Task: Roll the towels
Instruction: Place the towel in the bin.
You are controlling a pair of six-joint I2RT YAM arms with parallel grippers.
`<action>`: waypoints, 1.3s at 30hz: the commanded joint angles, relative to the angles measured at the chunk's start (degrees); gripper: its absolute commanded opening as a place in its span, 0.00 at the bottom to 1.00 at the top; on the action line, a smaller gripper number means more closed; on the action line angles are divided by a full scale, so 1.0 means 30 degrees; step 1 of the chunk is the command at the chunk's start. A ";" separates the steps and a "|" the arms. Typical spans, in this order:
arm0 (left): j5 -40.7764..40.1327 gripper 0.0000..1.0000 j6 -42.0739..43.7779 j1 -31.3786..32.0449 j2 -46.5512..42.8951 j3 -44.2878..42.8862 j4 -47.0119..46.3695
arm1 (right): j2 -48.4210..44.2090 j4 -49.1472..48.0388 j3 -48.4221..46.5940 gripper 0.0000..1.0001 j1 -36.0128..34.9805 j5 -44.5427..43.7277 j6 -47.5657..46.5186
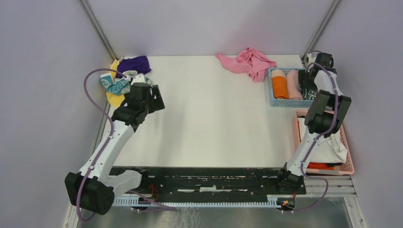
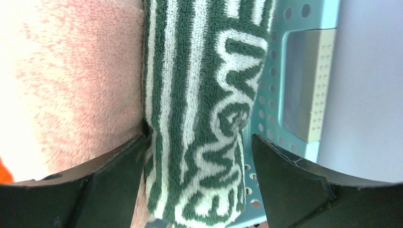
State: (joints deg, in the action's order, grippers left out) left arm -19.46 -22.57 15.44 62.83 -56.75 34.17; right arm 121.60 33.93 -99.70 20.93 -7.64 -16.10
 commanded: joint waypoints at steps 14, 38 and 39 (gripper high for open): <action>0.2560 0.99 0.0402 -0.0262 -0.3892 0.0981 -0.2388 | -1.2494 -0.0642 0.6505 1.00 -0.0179 0.2808 0.8252; -0.3510 0.99 -0.0968 -0.0377 -0.6169 0.2595 -0.4043 | -2.9675 -0.0153 1.5151 1.00 -0.9573 0.2573 0.9909; -0.3730 0.99 -0.1046 -0.0435 -0.5304 0.2250 -0.4342 | -3.0307 -0.0259 1.5534 1.00 -1.0055 0.1971 0.9695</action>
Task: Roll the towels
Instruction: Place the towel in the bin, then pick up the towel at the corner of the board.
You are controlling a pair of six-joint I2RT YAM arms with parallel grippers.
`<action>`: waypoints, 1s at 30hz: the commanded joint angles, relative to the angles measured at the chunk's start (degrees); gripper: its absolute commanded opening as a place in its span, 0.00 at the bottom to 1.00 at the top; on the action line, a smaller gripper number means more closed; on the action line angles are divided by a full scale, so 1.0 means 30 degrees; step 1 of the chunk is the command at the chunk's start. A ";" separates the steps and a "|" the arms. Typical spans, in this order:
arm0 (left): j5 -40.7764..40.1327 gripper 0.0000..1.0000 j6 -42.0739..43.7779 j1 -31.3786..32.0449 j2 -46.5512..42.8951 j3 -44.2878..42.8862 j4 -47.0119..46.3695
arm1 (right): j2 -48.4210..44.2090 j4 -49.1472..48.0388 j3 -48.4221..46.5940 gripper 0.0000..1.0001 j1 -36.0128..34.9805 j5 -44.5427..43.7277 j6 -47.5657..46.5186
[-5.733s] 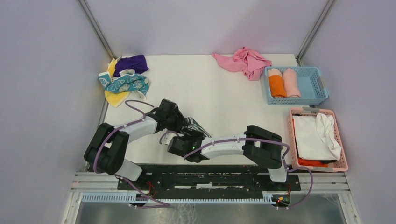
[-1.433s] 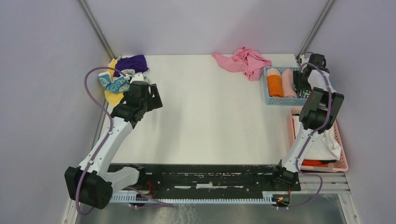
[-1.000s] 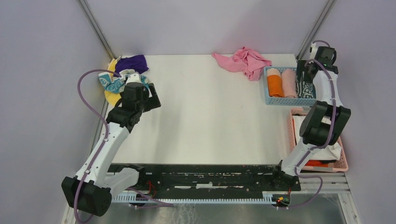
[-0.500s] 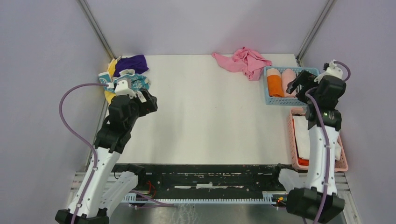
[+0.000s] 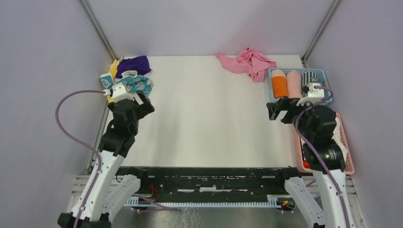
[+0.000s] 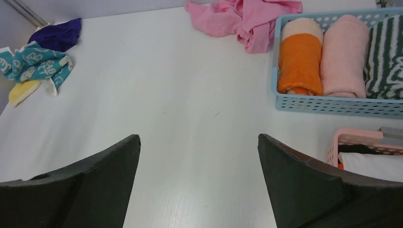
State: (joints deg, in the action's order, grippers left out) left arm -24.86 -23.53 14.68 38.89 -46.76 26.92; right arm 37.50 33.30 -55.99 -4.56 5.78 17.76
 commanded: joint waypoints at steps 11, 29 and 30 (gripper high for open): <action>-0.0957 0.99 -0.2958 -0.4182 1.3172 -0.5686 -0.5292 | -0.6987 -0.1496 0.4376 1.00 -0.4311 -0.5457 -0.3283; 0.1812 0.79 -0.7400 -0.7276 2.6750 -1.6458 -0.3951 | -0.5826 -0.1930 0.4594 1.00 -0.4414 -0.4194 -0.4156; 0.2563 0.67 -0.7444 -0.7358 2.6823 -1.6613 -0.3972 | -0.5757 -0.1930 0.4598 1.00 -0.4401 -0.4225 -0.4198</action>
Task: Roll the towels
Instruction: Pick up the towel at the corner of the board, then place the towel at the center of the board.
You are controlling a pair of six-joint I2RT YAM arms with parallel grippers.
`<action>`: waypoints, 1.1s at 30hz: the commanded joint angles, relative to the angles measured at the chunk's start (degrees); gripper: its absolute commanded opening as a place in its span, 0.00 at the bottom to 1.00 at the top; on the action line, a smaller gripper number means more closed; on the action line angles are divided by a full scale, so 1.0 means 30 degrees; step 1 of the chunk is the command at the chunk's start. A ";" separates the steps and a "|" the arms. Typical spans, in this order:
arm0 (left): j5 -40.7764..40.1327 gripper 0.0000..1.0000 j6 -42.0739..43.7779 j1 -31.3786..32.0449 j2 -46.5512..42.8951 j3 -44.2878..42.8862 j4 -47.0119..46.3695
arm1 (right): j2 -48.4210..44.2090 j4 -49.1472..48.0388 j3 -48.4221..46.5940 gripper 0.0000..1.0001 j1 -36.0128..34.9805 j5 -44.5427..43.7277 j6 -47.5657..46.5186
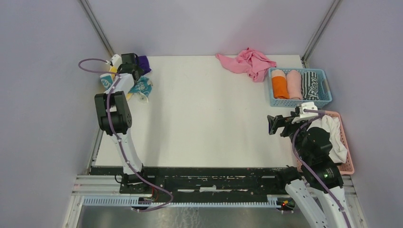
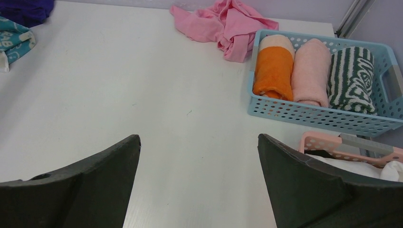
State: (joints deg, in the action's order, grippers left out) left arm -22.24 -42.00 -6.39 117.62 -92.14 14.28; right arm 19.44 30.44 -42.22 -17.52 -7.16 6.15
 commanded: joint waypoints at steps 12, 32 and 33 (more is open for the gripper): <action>0.9823 0.14 0.0641 0.0734 -0.5744 -0.0241 -0.1165 | 0.0105 -0.1122 -0.0035 1.00 -0.0064 0.0356 -0.0178; 1.0710 0.56 0.3767 0.6204 -1.9195 1.2635 0.0248 | 0.4235 -0.0400 -0.1617 1.00 -0.0077 0.6828 0.1782; 1.0301 0.61 0.3576 0.6203 -1.9838 1.3794 0.0424 | 0.4845 -0.0325 -0.1680 1.00 -0.0078 0.7193 0.2035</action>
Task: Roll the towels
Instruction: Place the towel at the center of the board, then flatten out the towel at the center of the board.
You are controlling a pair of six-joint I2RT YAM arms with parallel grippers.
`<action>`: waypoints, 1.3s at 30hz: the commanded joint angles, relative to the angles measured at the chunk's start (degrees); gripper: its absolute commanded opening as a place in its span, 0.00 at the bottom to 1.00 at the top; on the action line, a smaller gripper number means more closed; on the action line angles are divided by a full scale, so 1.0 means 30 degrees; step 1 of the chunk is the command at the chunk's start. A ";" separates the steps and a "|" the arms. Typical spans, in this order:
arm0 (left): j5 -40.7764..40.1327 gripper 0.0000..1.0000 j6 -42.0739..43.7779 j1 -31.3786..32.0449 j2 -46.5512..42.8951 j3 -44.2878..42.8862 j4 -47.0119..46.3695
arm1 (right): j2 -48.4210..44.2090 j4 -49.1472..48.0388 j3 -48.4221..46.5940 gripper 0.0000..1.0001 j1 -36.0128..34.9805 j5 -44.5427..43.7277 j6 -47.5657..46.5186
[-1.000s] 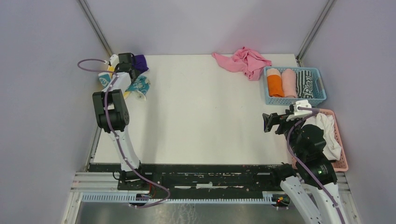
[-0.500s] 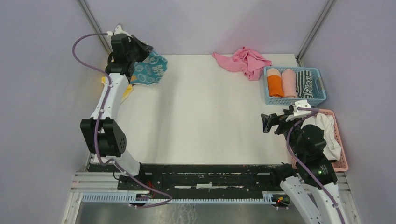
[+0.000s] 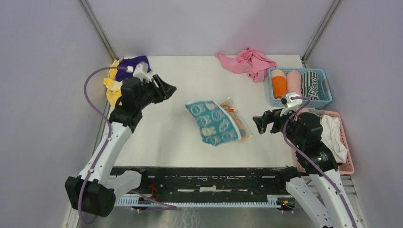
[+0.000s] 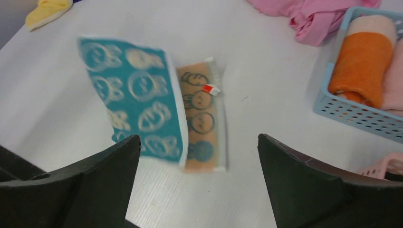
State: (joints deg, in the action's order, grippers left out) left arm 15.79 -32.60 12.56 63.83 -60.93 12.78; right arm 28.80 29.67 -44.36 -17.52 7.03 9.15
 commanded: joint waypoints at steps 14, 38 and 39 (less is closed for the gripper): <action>-0.4758 0.67 -0.2546 0.7359 -0.2945 0.8268 -0.0403 | 1.1975 -0.1627 -0.0185 0.90 -0.0078 0.2094 0.4514; -0.7369 0.33 -0.0786 0.9900 1.0533 0.4472 -0.3397 | 2.1674 -0.5196 -0.0769 0.62 -0.0068 0.1956 0.6349; -0.7423 0.33 -0.0577 0.9177 1.0615 0.4450 -0.3356 | 2.2073 -0.5429 -0.1012 0.61 -0.0070 0.2004 0.6439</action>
State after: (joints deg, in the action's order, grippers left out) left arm -4.34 -37.56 47.37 95.11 -48.36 4.14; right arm 89.62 16.29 -45.50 -17.52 13.04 27.64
